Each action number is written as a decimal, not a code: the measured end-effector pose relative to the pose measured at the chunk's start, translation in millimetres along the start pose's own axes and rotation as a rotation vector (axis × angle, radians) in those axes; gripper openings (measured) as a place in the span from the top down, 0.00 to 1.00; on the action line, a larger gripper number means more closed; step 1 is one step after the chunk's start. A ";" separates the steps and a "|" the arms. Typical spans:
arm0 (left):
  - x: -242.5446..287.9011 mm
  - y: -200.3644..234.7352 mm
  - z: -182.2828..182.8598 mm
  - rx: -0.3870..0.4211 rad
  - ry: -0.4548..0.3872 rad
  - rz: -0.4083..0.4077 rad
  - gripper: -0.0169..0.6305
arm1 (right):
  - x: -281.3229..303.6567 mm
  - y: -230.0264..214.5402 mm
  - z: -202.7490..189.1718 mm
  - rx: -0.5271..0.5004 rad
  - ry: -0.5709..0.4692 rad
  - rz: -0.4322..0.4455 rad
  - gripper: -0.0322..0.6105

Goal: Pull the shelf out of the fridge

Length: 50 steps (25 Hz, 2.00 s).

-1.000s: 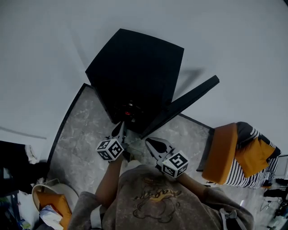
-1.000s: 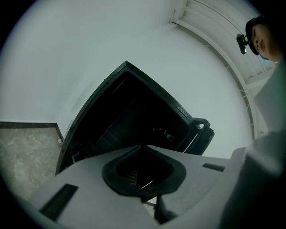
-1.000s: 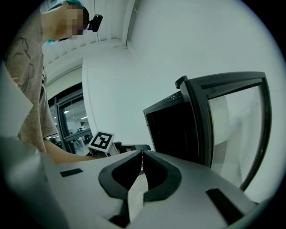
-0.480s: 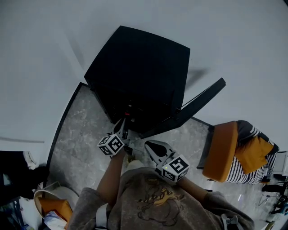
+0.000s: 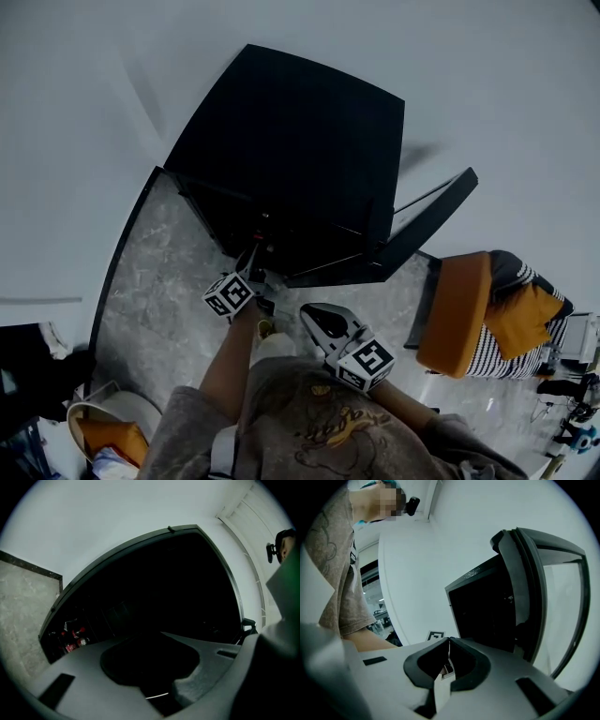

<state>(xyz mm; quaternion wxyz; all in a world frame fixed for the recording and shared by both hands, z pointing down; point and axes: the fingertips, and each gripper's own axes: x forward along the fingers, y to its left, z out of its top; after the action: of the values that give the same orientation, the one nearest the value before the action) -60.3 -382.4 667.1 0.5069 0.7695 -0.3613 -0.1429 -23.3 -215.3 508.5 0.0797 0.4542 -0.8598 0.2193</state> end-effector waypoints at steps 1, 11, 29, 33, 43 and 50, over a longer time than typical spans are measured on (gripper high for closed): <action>4.5 6.9 -1.8 -0.011 0.001 0.006 0.84 | 0.5 -1.7 -0.7 0.001 0.002 -0.005 0.92; 48.8 44.3 -2.1 -0.131 -0.030 0.013 0.80 | 0.9 -10.0 -3.6 0.027 0.006 -0.064 0.92; 110.5 95.9 -8.6 -0.241 -0.036 0.079 0.80 | -15.0 -25.7 -21.7 0.068 0.046 -0.141 0.92; 123.8 102.6 -9.9 -0.245 -0.016 0.082 0.80 | -15.7 -28.7 -25.2 0.073 0.057 -0.154 0.92; 140.3 99.6 -1.9 -0.329 -0.061 0.009 0.88 | -16.9 -32.9 -28.5 0.082 0.065 -0.187 0.92; 143.4 99.0 1.8 -0.363 -0.098 -0.031 0.93 | -20.0 -36.5 -30.5 0.086 0.064 -0.203 0.92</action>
<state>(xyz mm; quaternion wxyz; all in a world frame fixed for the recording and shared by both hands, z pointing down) -2.0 -506.5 774.7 0.6171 0.6628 -0.3420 -0.2510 16.1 -204.6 540.1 0.1095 0.5347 -0.7962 0.2613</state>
